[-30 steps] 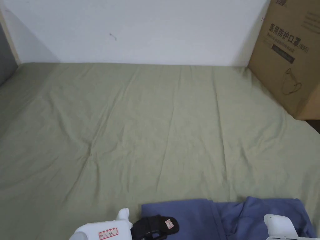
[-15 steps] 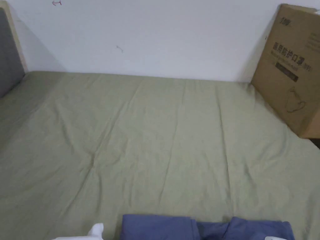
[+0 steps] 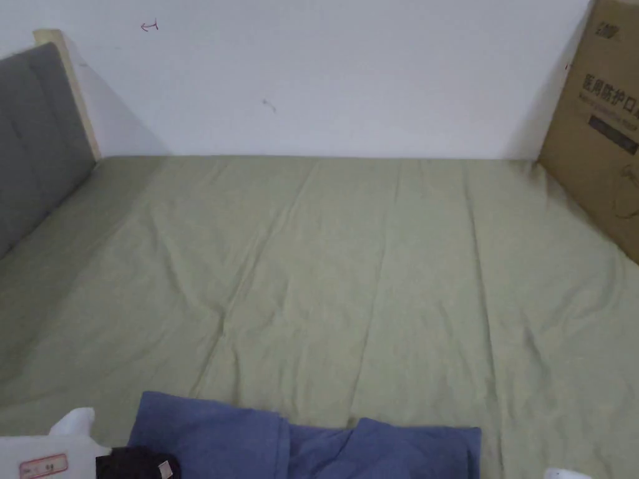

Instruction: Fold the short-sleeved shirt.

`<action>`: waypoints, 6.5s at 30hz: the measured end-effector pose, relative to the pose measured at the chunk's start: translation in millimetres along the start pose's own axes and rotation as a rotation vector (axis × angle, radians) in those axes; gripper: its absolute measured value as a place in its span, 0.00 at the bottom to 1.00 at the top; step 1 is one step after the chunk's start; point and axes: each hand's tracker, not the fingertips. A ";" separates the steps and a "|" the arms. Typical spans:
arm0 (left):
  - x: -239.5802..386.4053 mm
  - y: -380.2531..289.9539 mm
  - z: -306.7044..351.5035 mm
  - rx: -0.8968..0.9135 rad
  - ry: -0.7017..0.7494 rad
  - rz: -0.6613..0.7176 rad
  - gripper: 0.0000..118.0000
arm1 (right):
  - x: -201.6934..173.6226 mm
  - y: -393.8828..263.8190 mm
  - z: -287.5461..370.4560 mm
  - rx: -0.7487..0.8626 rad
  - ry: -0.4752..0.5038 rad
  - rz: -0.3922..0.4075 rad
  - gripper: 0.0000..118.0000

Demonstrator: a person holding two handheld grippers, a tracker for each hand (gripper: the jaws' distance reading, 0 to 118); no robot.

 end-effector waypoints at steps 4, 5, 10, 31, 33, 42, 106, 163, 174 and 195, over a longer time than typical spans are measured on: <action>70.2 -0.7 -1.5 0.009 0.016 -0.147 0.10 | 6.7 0.6 8.6 0.030 0.017 -0.015 0.03; 88.6 -1.9 -4.9 0.010 0.016 -0.181 0.10 | 9.6 0.5 10.3 0.036 0.017 -0.017 0.03; 158.5 -7.2 -52.9 -0.076 0.027 -0.312 0.10 | 34.4 -6.2 22.3 0.083 0.033 -0.078 0.03; 246.3 -46.2 -151.3 -0.283 -0.115 -0.413 0.96 | 115.0 -24.2 35.6 0.113 -0.003 -0.265 0.03; 234.4 -38.6 -142.6 -0.231 -0.048 -0.388 0.86 | 112.5 -22.4 34.9 0.118 0.000 -0.257 0.03; 236.4 -70.7 -177.9 -0.294 -0.020 -0.421 0.03 | 104.1 -21.4 35.2 0.123 0.003 -0.231 0.03; -65.3 129.9 -27.7 -0.144 0.204 -0.110 0.20 | -62.3 66.7 -36.9 -0.004 -0.044 0.139 0.03; 262.9 -119.1 89.1 0.806 0.474 -0.562 0.96 | -126.2 18.6 153.0 0.869 -0.179 0.320 0.90; 285.8 -119.0 93.5 0.750 0.542 -0.625 0.95 | -132.9 17.9 155.0 0.864 -0.186 0.352 0.90; 285.0 -110.4 107.3 0.771 0.513 -0.546 0.94 | -130.0 21.4 159.6 0.846 -0.179 0.342 0.90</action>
